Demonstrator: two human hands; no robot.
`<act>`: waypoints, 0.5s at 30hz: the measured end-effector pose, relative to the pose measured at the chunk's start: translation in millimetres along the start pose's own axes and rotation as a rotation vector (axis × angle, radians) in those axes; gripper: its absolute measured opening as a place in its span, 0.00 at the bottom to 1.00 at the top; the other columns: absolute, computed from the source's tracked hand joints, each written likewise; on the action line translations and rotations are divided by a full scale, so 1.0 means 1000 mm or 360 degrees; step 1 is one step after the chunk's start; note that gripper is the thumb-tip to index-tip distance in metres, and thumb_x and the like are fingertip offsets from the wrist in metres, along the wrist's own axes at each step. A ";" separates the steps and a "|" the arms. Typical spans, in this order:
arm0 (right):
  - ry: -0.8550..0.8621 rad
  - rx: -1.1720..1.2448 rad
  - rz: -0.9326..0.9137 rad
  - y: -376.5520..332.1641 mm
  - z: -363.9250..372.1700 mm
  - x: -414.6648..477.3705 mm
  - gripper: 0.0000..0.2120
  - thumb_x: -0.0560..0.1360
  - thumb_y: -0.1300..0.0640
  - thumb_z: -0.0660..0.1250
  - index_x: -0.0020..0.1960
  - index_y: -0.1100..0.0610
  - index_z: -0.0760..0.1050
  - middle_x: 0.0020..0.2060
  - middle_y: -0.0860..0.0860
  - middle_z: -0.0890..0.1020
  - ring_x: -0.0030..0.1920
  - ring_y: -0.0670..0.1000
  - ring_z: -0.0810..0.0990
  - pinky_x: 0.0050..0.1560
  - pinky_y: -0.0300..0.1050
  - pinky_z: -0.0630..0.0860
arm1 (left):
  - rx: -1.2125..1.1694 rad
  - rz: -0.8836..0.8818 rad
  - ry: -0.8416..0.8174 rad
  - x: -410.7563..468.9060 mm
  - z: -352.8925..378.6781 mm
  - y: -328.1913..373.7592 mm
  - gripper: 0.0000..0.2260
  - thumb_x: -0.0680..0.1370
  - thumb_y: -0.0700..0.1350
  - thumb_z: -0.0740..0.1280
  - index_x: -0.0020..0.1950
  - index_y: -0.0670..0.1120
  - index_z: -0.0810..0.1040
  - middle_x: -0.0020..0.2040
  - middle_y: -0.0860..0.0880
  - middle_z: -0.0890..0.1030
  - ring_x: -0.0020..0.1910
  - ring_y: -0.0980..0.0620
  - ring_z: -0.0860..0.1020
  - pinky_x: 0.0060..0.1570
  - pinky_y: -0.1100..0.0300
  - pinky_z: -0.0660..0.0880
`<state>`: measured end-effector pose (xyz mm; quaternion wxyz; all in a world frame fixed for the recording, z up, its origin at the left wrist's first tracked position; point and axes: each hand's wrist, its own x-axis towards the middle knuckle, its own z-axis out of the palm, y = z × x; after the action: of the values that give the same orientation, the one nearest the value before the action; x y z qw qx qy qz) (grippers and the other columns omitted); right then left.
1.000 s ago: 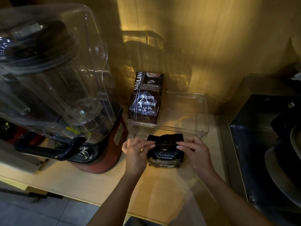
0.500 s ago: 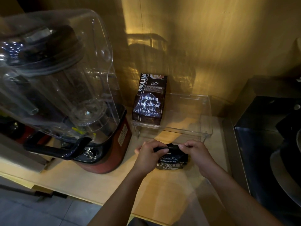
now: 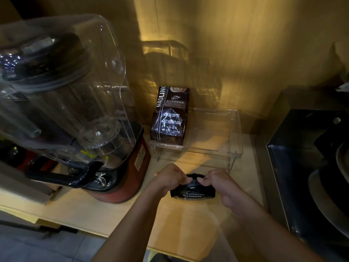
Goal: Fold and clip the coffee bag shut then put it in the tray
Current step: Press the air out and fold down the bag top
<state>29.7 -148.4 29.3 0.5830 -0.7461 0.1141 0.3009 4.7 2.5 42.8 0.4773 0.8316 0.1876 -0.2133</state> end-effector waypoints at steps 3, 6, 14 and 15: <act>0.0035 0.0068 -0.0054 0.000 -0.003 -0.002 0.07 0.66 0.61 0.73 0.37 0.63 0.76 0.37 0.57 0.81 0.38 0.51 0.77 0.35 0.44 0.71 | -0.0081 -0.0018 0.0134 -0.001 -0.001 0.002 0.08 0.69 0.45 0.73 0.32 0.45 0.79 0.37 0.45 0.82 0.45 0.46 0.77 0.56 0.50 0.69; 0.0244 -0.0354 -0.0392 0.001 -0.004 0.000 0.05 0.65 0.53 0.73 0.36 0.53 0.79 0.45 0.49 0.78 0.53 0.53 0.71 0.57 0.53 0.65 | -0.0093 0.0117 0.0319 -0.004 -0.001 -0.001 0.07 0.67 0.47 0.74 0.33 0.46 0.81 0.40 0.44 0.83 0.51 0.43 0.77 0.66 0.42 0.61; 0.0389 -0.1151 -0.1441 -0.004 -0.001 0.000 0.04 0.70 0.63 0.67 0.38 0.57 0.77 0.38 0.51 0.82 0.45 0.54 0.76 0.45 0.43 0.53 | 0.0186 0.0753 0.0452 -0.003 0.014 -0.001 0.06 0.74 0.45 0.67 0.37 0.50 0.79 0.37 0.55 0.80 0.50 0.49 0.74 0.54 0.54 0.57; 0.0395 -0.1172 -0.1467 -0.002 0.000 0.001 0.04 0.69 0.65 0.67 0.37 0.58 0.76 0.36 0.53 0.81 0.43 0.56 0.77 0.45 0.44 0.55 | 0.0245 0.0816 0.0470 -0.002 0.015 -0.004 0.06 0.75 0.45 0.66 0.38 0.50 0.78 0.38 0.56 0.79 0.49 0.53 0.74 0.49 0.57 0.54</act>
<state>31.7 -147.3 30.5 0.3390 -0.9010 -0.2656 -0.0525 -1.7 -8.6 34.7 0.4188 0.9075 0.0223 0.0238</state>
